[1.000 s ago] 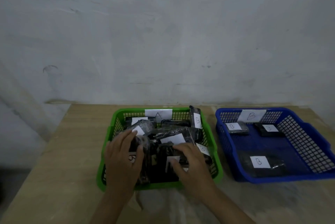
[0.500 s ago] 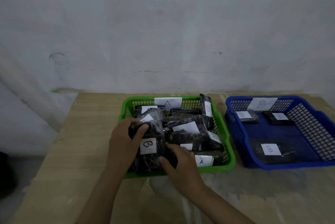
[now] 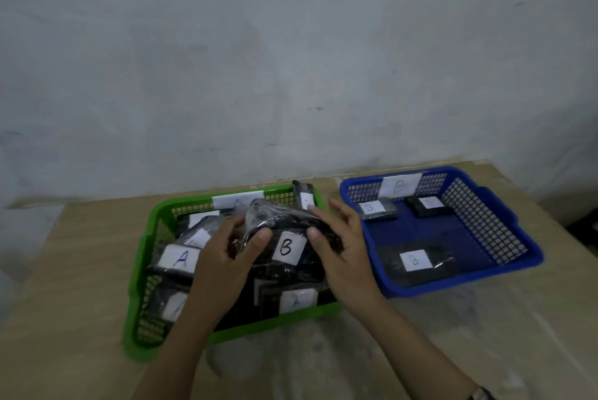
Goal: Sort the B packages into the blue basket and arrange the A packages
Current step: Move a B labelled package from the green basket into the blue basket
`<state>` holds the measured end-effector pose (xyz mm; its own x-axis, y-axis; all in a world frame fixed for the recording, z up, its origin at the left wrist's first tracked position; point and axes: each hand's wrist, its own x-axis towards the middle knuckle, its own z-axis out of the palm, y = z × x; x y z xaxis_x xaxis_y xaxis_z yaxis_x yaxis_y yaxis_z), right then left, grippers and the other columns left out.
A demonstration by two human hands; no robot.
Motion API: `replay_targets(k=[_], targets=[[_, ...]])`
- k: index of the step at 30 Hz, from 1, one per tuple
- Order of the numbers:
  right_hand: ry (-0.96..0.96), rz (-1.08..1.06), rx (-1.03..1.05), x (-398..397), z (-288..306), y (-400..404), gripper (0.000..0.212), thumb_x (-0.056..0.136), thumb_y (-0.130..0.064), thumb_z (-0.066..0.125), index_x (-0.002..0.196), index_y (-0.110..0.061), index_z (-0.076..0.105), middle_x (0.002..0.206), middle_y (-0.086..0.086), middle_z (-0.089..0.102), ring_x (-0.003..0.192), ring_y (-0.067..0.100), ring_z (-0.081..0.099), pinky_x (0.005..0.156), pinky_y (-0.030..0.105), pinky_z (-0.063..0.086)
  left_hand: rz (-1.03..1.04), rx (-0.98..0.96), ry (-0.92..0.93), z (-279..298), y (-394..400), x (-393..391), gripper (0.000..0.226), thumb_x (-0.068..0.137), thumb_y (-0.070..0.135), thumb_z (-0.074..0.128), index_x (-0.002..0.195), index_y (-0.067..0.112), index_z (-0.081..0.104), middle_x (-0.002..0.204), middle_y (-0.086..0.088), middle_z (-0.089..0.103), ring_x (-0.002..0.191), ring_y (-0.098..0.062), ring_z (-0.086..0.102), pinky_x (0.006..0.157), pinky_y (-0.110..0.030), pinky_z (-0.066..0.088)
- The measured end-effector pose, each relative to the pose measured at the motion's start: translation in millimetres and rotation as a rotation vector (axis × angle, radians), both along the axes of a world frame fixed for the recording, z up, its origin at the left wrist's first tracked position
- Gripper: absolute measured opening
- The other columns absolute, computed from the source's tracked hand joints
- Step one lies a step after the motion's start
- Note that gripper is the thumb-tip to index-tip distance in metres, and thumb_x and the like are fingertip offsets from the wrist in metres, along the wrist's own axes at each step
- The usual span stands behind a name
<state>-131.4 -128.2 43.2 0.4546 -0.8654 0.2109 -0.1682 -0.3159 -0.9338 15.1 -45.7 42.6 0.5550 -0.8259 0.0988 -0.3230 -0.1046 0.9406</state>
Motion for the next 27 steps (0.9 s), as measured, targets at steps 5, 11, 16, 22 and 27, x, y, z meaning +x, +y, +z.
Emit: replay_targets(k=[5,11,16,22,27], targets=[[-0.029,-0.039,0.224,-42.7,2.4,-24.2,0.041,0.067,-0.062,0.054,0.101,-0.072,0.036,0.117,-0.041,0.035,0.106,-0.016,0.039,0.081,0.001,0.037,0.012,-0.036,0.169,0.2,-32.3,-43.6,0.027,0.067,0.059,0.047,0.089,0.045,0.054,0.088,0.018,0.065,0.078,0.011,0.061,0.058,-0.011,0.048],[-0.013,0.025,0.245,-94.2,-0.8,-65.9,0.055,0.064,-0.067,0.054,0.111,-0.075,0.027,0.145,-0.023,0.03,0.134,0.009,0.031,0.11,0.043,0.034,0.052,-0.02,0.294,-8.1,-77.7,-99.2,0.037,0.064,0.061,0.043,0.09,0.037,0.054,0.088,0.018,0.061,0.081,0.003,0.058,0.063,-0.016,0.042],[-0.017,-0.013,0.254,-142.0,-10.5,-105.5,0.051,0.069,-0.057,0.057,0.111,-0.07,0.031,0.139,-0.014,0.043,0.124,0.002,0.043,0.1,0.031,0.047,-0.054,0.057,0.338,-20.3,-114.6,-139.9,0.038,0.062,0.064,0.044,0.096,0.047,0.051,0.091,0.029,0.055,0.078,0.013,0.055,0.06,-0.006,0.043],[-0.013,-0.05,0.299,-180.1,-27.5,-150.3,0.047,0.082,-0.038,0.057,0.118,-0.057,0.035,0.126,-0.016,0.052,0.117,0.004,0.05,0.094,0.023,0.048,-0.202,0.132,0.319,-30.3,-151.2,-163.9,0.056,0.063,0.055,0.053,0.116,0.056,0.034,0.108,0.024,0.052,0.094,0.008,0.054,0.071,-0.011,0.046],[0.029,-0.028,0.364,-200.5,-40.9,-172.1,0.065,0.073,-0.051,0.056,0.133,-0.044,0.032,0.136,-0.011,0.048,0.123,0.005,0.046,0.1,0.026,0.045,-0.223,0.183,0.28,-39.6,-173.8,-179.2,0.056,0.061,0.057,0.055,0.114,0.055,0.038,0.119,0.01,0.051,0.107,-0.012,0.053,0.093,-0.038,0.05]])
